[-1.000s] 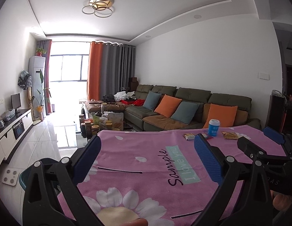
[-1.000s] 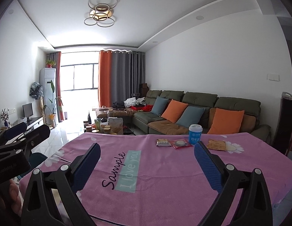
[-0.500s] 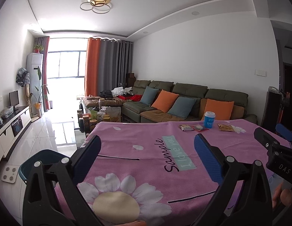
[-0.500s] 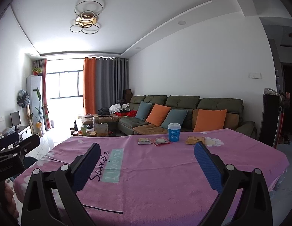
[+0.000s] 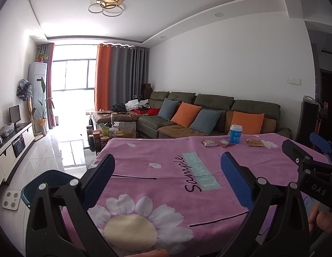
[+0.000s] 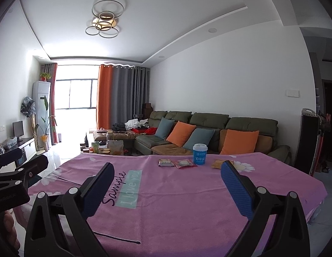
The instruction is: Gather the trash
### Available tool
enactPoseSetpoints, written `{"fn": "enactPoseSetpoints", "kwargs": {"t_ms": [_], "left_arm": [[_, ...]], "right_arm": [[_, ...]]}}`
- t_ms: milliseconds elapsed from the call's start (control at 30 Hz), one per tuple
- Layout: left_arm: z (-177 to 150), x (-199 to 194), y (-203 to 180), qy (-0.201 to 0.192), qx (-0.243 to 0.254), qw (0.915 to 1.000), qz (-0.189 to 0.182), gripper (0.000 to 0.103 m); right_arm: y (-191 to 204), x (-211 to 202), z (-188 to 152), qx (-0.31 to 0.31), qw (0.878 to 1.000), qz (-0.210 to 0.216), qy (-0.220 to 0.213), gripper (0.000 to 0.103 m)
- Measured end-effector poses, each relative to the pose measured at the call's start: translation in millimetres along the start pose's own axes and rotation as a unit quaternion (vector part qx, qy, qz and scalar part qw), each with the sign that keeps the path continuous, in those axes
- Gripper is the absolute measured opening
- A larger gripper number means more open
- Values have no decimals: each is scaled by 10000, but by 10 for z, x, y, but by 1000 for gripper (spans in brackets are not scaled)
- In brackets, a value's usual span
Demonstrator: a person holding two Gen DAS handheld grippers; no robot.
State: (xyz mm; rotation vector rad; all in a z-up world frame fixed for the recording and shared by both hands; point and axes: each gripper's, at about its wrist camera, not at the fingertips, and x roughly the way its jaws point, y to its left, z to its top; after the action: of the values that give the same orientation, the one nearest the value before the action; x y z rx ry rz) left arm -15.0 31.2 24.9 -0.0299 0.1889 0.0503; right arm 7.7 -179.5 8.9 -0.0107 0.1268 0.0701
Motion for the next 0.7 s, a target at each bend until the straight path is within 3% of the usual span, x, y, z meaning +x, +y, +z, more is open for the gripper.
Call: {"fn": "enactPoseSetpoints", "kwargs": {"t_ms": [700], "left_arm": [[-26, -19, -23, -73, 114, 9999, -7, 97]], "right_arm": [[20, 36, 14, -91, 9999, 8, 63, 96]]}}
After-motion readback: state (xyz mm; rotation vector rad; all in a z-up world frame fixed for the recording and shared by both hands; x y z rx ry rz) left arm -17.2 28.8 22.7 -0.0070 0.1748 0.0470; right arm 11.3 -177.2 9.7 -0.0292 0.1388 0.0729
